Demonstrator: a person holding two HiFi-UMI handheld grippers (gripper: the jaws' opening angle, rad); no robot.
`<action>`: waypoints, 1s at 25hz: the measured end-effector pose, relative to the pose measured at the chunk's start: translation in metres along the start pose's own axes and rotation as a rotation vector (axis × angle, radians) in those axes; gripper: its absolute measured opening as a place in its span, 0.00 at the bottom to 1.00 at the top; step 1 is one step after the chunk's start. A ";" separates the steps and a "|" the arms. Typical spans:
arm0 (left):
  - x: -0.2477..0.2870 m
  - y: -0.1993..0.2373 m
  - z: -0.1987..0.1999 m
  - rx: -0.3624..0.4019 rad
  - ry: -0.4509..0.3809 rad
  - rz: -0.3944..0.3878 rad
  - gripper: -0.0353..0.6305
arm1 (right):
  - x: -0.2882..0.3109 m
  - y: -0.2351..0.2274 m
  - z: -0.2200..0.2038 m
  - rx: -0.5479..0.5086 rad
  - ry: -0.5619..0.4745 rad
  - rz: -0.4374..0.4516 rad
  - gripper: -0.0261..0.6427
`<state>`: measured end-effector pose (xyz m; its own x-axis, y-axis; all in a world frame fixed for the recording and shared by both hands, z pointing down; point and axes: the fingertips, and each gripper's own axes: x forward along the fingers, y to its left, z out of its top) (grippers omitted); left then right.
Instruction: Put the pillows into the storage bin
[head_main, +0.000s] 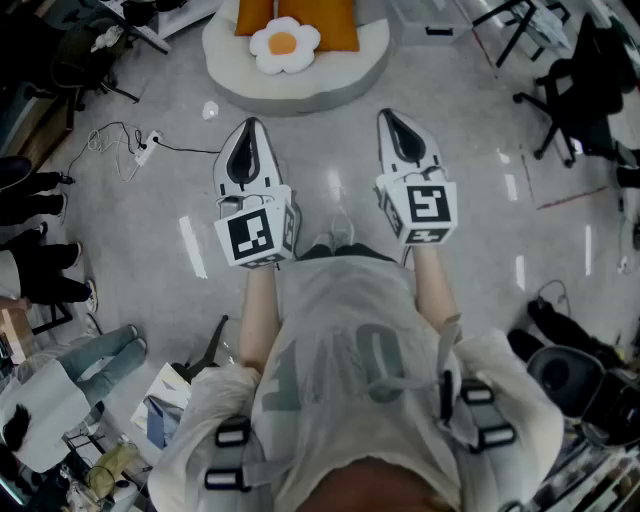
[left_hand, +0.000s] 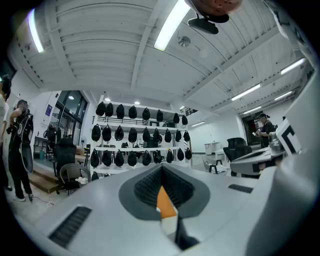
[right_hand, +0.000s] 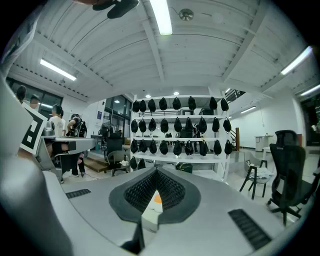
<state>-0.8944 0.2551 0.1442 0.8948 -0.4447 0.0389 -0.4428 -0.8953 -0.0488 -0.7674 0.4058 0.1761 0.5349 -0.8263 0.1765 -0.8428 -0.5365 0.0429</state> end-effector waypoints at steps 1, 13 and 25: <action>0.001 0.001 -0.001 0.002 -0.001 -0.004 0.06 | 0.001 0.003 0.000 0.005 -0.007 0.011 0.05; 0.023 0.000 -0.012 -0.003 0.013 -0.009 0.06 | 0.007 -0.022 -0.015 0.058 -0.011 -0.003 0.05; 0.064 0.017 -0.012 -0.044 -0.005 -0.003 0.06 | 0.044 -0.033 -0.012 0.065 -0.012 0.010 0.05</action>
<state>-0.8449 0.2111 0.1580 0.8962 -0.4423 0.0336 -0.4424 -0.8968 -0.0053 -0.7163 0.3890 0.1943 0.5279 -0.8332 0.1647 -0.8425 -0.5382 -0.0225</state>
